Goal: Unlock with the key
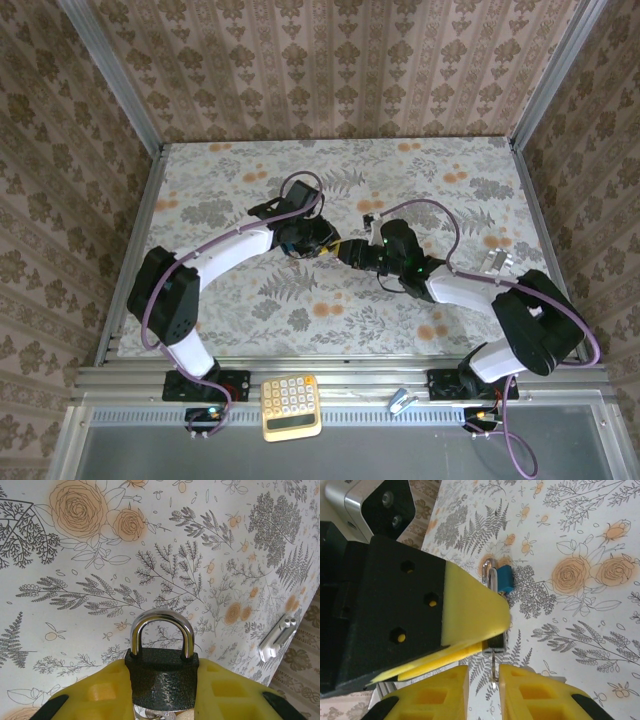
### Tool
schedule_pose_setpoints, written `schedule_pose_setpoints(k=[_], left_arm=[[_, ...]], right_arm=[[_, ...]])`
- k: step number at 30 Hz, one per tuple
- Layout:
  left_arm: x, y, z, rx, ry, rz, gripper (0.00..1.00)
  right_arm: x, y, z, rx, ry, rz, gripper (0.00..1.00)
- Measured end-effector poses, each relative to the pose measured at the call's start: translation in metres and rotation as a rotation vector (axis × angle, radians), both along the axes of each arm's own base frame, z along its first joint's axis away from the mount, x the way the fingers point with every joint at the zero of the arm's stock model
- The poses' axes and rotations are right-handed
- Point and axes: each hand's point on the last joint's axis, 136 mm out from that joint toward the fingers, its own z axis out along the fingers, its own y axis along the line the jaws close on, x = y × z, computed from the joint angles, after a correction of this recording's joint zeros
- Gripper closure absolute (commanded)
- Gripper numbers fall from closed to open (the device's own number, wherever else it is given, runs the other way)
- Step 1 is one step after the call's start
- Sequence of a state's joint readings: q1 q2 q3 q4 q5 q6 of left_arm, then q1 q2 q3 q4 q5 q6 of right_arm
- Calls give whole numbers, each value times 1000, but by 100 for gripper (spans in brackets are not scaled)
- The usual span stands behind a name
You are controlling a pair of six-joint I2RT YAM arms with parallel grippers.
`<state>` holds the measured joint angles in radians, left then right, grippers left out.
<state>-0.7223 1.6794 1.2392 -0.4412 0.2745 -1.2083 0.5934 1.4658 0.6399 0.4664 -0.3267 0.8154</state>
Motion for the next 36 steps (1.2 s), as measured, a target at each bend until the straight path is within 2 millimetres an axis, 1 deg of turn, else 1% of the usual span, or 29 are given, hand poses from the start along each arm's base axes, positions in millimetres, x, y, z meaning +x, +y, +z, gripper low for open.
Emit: schedule_pose_setpoints(k=[2, 6, 8, 11, 15, 17, 19, 21, 23, 30, 36], left_arm=[[0, 0, 0, -3, 1, -2, 79], [-1, -1, 2, -6, -2, -5, 79], [-2, -2, 3, -8, -4, -6, 79], [-2, -3, 4, -16, -6, -9, 79], [0, -5, 8, -32, -18, -11, 79], [0, -4, 10, -37, -23, -8, 79], [-1, -3, 12, -40, -30, -5, 79], [0, -2, 13, -45, -39, -2, 81], [0, -2, 15, -54, -49, 0, 86], [7, -6, 24, -131, -105, 6, 94], [9, -2, 38, -241, -160, 16, 96]], right_arm=[[1, 1, -1, 0, 0, 0, 77], [1, 1, -6, -4, 15, -3, 71], [1, 1, -7, -2, 20, -5, 74], [2, 1, -6, 4, 21, -8, 80], [3, 2, -2, 19, 12, -11, 81], [4, 3, 0, 25, 7, -12, 87], [5, 4, 0, 34, 8, -12, 89], [5, 4, 2, 41, 6, -14, 91], [7, 4, 3, 50, 6, -17, 92], [13, -1, 13, 126, 4, -30, 99], [14, 2, 27, 203, -2, -18, 100]])
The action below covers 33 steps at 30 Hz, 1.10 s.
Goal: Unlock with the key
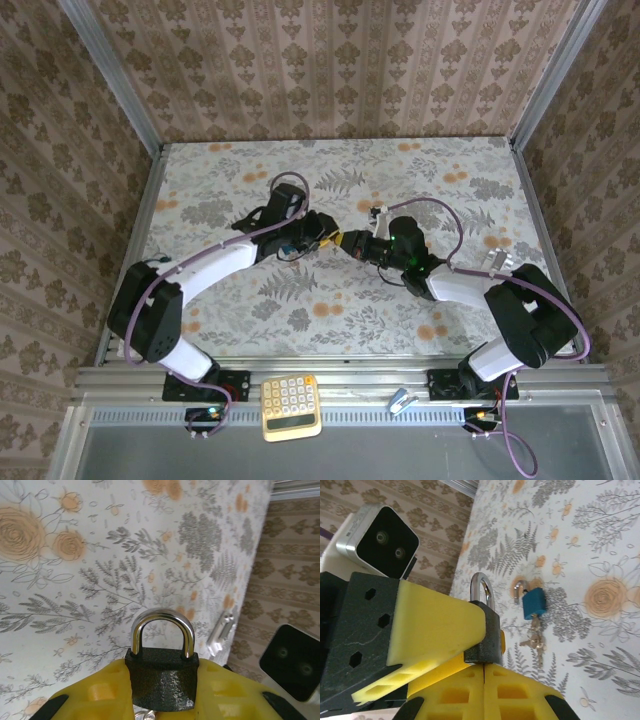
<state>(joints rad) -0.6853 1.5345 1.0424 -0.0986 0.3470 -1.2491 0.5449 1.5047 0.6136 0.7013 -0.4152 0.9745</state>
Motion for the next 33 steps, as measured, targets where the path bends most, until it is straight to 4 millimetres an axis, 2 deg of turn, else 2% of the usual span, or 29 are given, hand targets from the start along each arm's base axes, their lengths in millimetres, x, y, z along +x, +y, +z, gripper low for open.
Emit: schedule_pose_setpoints(k=[14, 18, 20, 25, 33], left_arm=[[4, 4, 50, -222, -150, -25, 97], [0, 7, 58, -226, -161, -29, 95], [-3, 8, 57, -212, -156, -33, 92], [-10, 13, 46, -146, -103, -33, 89], [-13, 23, 20, -59, -16, 2, 89]], right_arm=[[5, 1, 45, 154, -81, 4, 100], [2, 2, 54, 166, -98, 15, 93], [-2, 3, 53, 153, -96, 24, 89], [-12, 0, 41, 63, -71, 39, 72], [-26, -17, 33, -89, -95, 26, 60]])
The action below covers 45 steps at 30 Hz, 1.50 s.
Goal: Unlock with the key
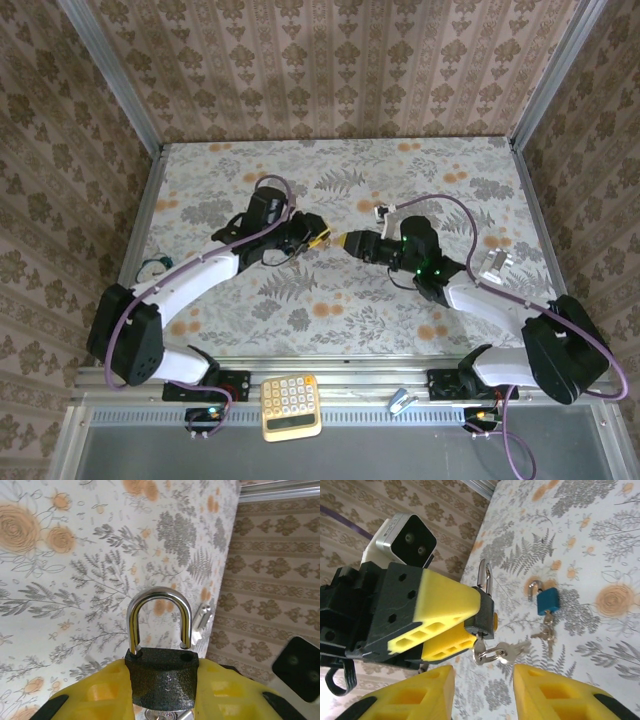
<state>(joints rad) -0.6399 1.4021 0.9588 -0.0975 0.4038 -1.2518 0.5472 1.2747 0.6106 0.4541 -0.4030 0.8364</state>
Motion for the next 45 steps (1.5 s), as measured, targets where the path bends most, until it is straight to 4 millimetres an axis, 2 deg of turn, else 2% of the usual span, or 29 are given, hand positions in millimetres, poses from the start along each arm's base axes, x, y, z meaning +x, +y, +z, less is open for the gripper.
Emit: schedule_pose_setpoints(k=[2, 8, 19, 27, 33, 40, 45], left_arm=[[0, 0, -9, 17, 27, 4, 88], [1, 0, -28, 56, 84, 11, 87], [0, -10, -26, 55, 96, -5, 86], [-4, -14, -27, 51, 106, -14, 86], [-5, -16, -29, 50, 116, -20, 85], [-7, -18, -28, 47, 116, -25, 85], [-8, -20, -27, 43, 114, -31, 85]], right_arm=[[-2, -3, -4, -31, -5, 0, 58], [-7, -4, -17, -102, -15, 8, 59], [-14, 15, -46, -171, 5, 49, 58], [-2, 14, -40, -170, -31, 0, 56], [7, 18, -33, -154, -59, -14, 58], [11, 21, -47, -172, -31, -14, 59], [12, 22, -45, -164, -41, -15, 60]])
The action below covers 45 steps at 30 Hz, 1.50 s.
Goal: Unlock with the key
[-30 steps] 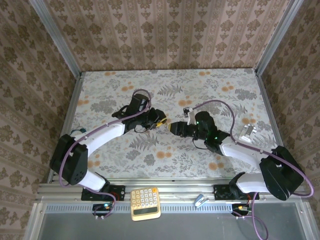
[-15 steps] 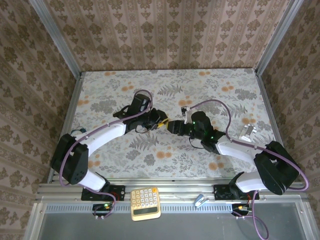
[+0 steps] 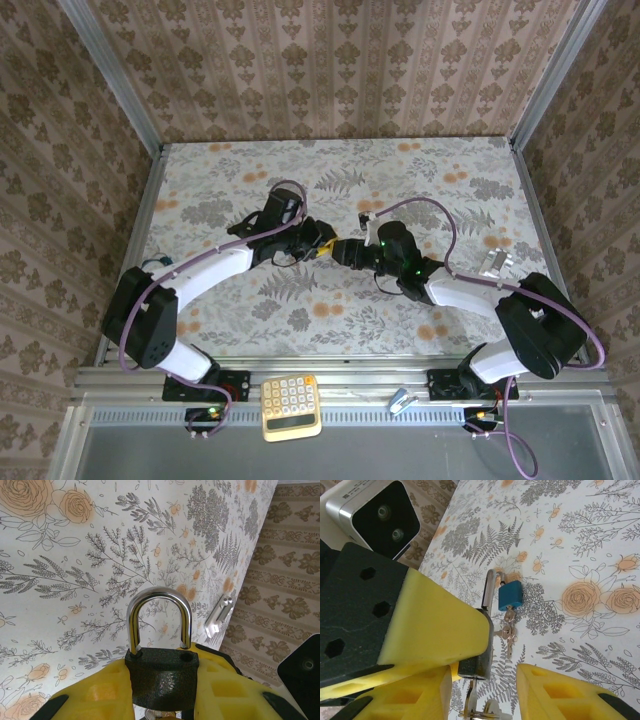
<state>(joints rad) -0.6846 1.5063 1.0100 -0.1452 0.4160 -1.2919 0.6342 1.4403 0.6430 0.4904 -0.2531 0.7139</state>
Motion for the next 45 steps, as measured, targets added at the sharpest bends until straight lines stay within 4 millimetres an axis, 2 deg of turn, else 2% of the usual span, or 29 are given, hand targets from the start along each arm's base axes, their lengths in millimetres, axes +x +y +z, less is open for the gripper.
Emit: schedule_pose_setpoints(k=[7, 16, 19, 26, 28, 32, 40, 45], left_arm=[[2, -4, 3, -20, -2, 7, 84], [8, -8, 5, -39, -8, 24, 82], [10, -8, 6, -38, -15, 29, 79], [10, -8, 6, -34, -34, 16, 59], [11, -8, 9, -41, -46, 4, 57], [15, -3, 18, -68, -77, -13, 56], [21, 27, 66, -97, -252, -11, 55], [19, 39, 70, -20, -309, -65, 56]], right_arm=[[2, -1, 3, 7, -10, -12, 64], [8, -3, 7, 20, -26, -50, 90], [10, -4, 8, 17, -33, -60, 93], [10, -5, 9, 19, -43, -62, 95], [9, -6, 9, 19, -44, -63, 95], [7, -9, 14, 17, -58, -54, 95], [-1, -18, 33, 30, -96, -8, 96], [-7, -22, 37, 34, -101, 47, 96]])
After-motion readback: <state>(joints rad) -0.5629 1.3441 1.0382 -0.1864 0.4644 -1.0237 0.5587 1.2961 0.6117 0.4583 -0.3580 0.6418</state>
